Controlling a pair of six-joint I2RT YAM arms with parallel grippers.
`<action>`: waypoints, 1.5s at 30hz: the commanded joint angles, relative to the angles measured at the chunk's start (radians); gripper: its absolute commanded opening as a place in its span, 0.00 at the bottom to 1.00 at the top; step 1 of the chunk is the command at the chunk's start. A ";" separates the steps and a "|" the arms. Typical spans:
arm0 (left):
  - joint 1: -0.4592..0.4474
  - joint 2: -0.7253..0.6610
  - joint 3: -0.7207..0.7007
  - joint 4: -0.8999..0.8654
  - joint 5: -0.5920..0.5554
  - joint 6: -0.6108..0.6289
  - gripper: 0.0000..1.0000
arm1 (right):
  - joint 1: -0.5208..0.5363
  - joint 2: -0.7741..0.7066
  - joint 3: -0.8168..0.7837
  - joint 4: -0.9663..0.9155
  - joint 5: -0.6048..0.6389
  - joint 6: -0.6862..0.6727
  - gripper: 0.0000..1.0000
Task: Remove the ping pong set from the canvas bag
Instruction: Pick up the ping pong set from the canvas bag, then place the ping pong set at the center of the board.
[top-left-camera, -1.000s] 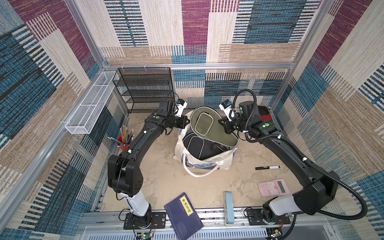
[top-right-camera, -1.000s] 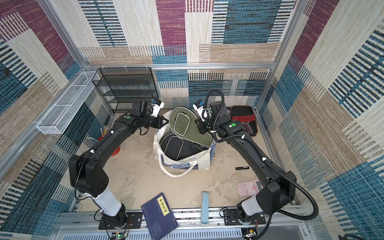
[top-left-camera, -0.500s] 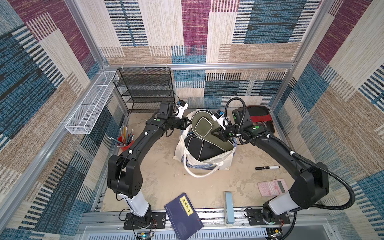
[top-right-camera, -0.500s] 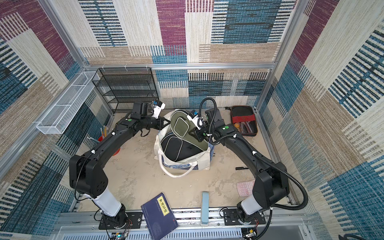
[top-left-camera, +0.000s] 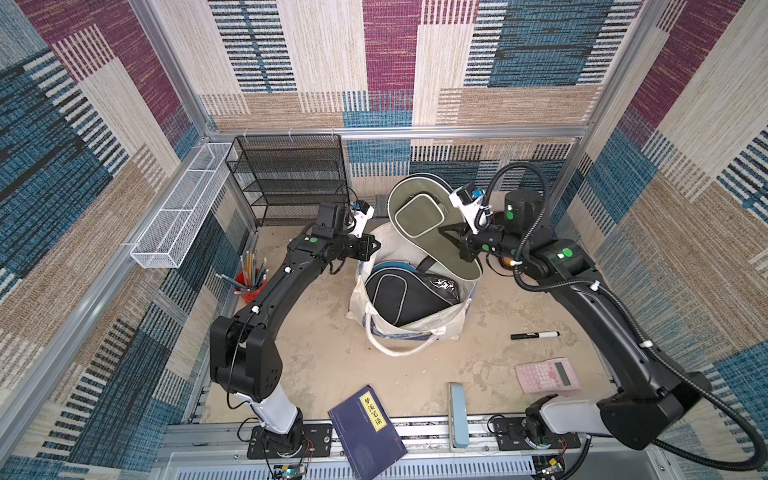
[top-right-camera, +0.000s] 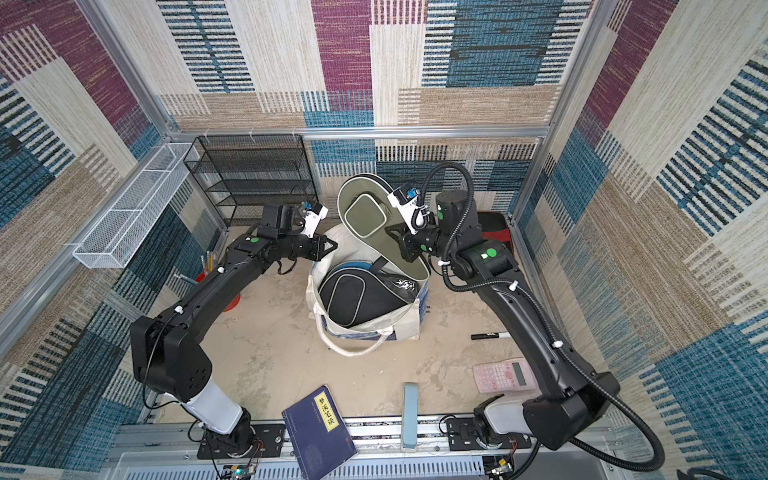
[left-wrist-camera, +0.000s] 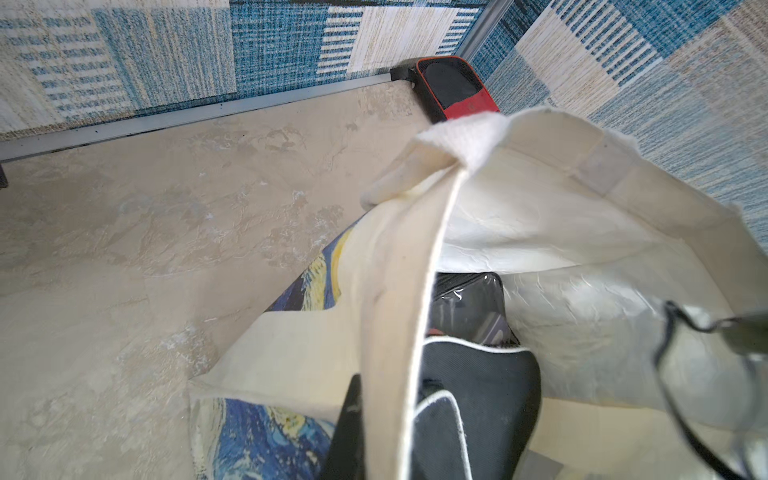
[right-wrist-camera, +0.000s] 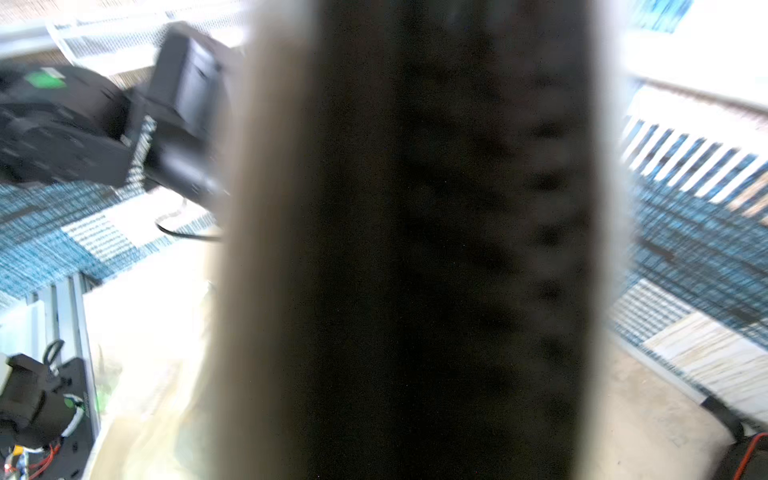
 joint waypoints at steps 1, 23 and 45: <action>0.002 -0.002 0.018 -0.006 -0.007 0.024 0.00 | -0.018 -0.045 0.071 -0.050 0.082 0.058 0.00; 0.006 0.020 0.053 -0.040 -0.007 0.033 0.00 | -0.509 -0.302 -0.324 -0.132 0.074 0.168 0.00; 0.006 0.002 -0.048 0.103 0.027 -0.022 0.00 | -0.707 -0.099 -0.654 0.095 -0.164 0.276 0.00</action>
